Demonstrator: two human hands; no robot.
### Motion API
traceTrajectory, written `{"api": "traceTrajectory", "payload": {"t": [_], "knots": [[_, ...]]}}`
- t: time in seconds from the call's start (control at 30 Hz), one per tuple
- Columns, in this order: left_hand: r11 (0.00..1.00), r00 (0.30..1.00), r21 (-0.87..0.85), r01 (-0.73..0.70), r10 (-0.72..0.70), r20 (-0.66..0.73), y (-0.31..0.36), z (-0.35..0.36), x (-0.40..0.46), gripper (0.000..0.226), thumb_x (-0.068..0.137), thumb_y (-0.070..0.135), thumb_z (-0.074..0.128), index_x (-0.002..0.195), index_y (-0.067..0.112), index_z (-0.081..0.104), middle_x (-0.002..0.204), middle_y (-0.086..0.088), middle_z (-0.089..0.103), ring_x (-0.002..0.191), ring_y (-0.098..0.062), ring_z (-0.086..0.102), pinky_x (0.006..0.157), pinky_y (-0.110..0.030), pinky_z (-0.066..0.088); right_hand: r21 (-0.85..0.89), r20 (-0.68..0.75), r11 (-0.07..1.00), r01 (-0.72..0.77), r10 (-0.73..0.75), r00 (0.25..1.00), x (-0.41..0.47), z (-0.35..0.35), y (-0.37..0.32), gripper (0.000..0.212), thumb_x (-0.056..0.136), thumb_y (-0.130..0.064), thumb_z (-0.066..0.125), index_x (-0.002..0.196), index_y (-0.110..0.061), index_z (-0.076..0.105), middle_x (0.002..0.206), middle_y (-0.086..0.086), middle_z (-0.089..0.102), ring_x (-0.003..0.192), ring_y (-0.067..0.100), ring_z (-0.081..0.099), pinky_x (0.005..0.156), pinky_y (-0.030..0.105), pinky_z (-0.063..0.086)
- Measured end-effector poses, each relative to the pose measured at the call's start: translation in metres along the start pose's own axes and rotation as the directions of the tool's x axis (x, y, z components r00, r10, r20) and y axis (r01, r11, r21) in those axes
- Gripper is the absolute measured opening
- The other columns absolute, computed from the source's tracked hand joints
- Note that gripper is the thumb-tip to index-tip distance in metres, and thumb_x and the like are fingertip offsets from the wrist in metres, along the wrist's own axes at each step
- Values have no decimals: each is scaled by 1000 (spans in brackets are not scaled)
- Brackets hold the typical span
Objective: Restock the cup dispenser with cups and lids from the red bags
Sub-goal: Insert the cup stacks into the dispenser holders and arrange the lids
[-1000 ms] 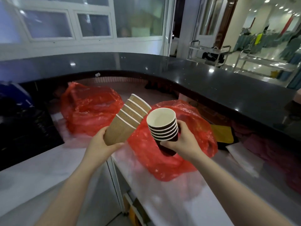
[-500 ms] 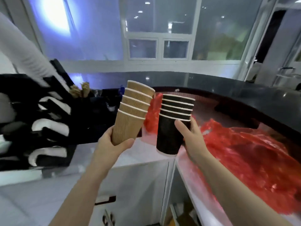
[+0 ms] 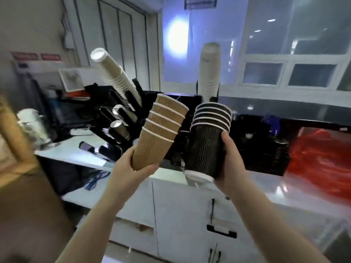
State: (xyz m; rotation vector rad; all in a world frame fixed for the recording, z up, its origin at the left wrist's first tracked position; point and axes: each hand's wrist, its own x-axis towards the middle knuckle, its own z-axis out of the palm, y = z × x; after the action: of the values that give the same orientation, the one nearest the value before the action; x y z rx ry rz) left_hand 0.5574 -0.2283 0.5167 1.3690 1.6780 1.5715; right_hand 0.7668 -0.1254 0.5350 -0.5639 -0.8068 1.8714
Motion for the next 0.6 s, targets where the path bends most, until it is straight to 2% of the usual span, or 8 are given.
{"api": "traceTrajectory", "payload": {"t": [0.07, 0.17, 0.27, 0.3, 0.37, 0.43, 0.5, 0.6], "knots": [[999, 999, 31, 31, -30, -44, -13, -42, -2, 44, 72, 28, 82, 107, 42, 58, 97, 13, 68, 86, -1, 64, 68, -17, 47, 29, 75, 999, -41, 39, 996, 8, 30, 26, 46, 83, -51, 55, 106, -16, 75, 111, 12, 71, 100, 28, 69, 74, 39, 58], [995, 992, 58, 80, -73, -106, -34, -93, -2, 38, 75, 25, 79, 104, 41, 60, 91, 11, 68, 80, -3, 64, 62, -16, 45, 10, 137, 995, -98, 96, 986, 23, 66, 55, 60, 77, -55, 58, 119, -12, 67, 118, 13, 68, 108, 29, 66, 79, 40, 57], [992, 979, 58, 114, -102, -174, -55, -135, 3, 39, 76, 26, 78, 108, 37, 59, 89, 15, 67, 78, 1, 63, 65, -21, 44, -24, 171, 992, -121, 124, 977, 45, 91, 77, 51, 83, -49, 58, 110, -9, 71, 116, 15, 69, 103, 29, 68, 76, 40, 58], [991, 975, 56, 120, -107, -196, -61, -146, 6, 37, 76, 27, 77, 106, 39, 59, 88, 18, 66, 78, 3, 62, 65, -22, 44, -26, 188, 991, -133, 136, 973, 53, 99, 84, 48, 82, -46, 60, 108, -8, 72, 116, 16, 68, 103, 29, 68, 77, 40, 58], [990, 964, 63, 125, -107, -242, -73, -163, 15, 34, 77, 28, 77, 100, 42, 57, 87, 21, 65, 76, 5, 61, 62, -21, 45, -34, 208, 987, -157, 161, 965, 72, 112, 97, 54, 77, -42, 65, 117, -6, 67, 121, 16, 66, 109, 29, 65, 84, 41, 57], [990, 953, 52, 132, -112, -282, -84, -175, 30, 35, 76, 25, 77, 98, 43, 56, 87, 16, 66, 73, 4, 62, 55, -18, 49, -48, 214, 983, -175, 181, 960, 97, 125, 109, 60, 76, -40, 64, 126, -5, 60, 125, 17, 64, 116, 32, 61, 95, 46, 51], [989, 945, 29, 142, -127, -301, -97, -184, 52, 39, 75, 22, 78, 100, 42, 56, 85, 7, 66, 69, -3, 64, 56, -22, 55, -50, 210, 979, -198, 204, 956, 125, 134, 123, 48, 84, -37, 60, 119, -6, 66, 124, 17, 64, 115, 32, 61, 98, 47, 48], [985, 934, 46, 169, -145, -326, -115, -192, 91, 55, 72, 28, 82, 117, 30, 51, 98, 1, 62, 86, -14, 64, 71, -38, 59, -64, 220, 981, -183, 192, 956, 169, 143, 141, 33, 93, -30, 52, 97, -9, 77, 112, 15, 70, 101, 28, 68, 82, 40, 57]]}}
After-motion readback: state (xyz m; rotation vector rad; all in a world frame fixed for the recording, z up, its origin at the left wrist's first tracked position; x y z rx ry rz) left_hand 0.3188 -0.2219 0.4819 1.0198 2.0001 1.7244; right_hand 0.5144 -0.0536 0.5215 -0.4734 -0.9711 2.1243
